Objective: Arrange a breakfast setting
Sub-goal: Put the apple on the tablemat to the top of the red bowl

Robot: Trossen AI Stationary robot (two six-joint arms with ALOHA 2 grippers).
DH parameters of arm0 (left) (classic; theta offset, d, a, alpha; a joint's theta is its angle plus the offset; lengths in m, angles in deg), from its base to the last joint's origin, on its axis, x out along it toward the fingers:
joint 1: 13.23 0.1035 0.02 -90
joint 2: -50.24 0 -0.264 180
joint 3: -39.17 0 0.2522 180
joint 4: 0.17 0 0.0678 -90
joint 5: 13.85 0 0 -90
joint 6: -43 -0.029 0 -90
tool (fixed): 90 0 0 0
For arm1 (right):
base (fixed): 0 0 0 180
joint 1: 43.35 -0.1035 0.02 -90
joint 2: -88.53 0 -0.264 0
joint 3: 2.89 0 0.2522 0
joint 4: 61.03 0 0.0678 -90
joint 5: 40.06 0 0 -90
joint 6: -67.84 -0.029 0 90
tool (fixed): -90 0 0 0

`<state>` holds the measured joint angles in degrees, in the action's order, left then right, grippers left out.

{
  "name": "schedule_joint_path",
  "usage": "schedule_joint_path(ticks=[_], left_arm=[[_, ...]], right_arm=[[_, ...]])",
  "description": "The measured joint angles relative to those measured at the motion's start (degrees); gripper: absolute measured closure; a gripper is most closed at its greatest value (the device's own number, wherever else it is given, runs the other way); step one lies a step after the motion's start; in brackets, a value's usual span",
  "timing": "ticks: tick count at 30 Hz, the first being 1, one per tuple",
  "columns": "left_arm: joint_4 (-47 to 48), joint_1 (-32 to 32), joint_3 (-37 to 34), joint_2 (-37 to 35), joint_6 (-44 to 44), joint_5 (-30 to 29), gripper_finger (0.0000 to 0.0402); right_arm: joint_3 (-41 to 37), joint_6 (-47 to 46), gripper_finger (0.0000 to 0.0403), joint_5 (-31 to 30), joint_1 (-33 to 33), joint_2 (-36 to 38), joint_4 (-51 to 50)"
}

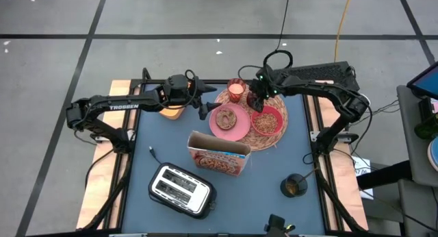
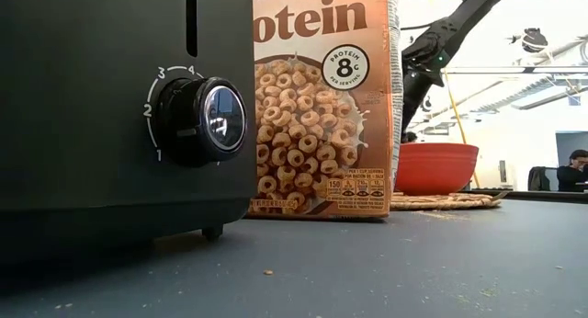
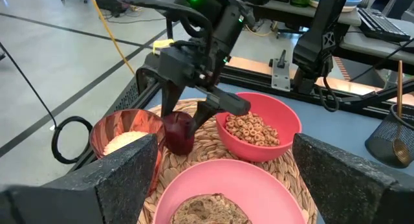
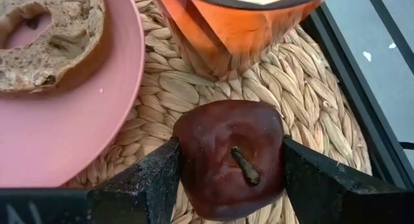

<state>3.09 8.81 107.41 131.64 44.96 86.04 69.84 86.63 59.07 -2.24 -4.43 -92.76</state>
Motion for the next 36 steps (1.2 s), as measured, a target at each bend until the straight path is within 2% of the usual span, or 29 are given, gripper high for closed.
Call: schedule_joint_path(ticks=[21, 36], left_arm=[[0.0, 0.0, 0.0, 0.0, 0.0, 0.0, 0.0039], [0.0, 0.0, 0.0, 0.0, 0.0, 0.0, 0.0039]], right_arm=[[-0.5, 1.0, 0.0172, 0.0, 0.0, 0.1, 0.2], [-0.6, 1.4, 0.0057, -0.2, 0.0, -0.1, 0.0]])
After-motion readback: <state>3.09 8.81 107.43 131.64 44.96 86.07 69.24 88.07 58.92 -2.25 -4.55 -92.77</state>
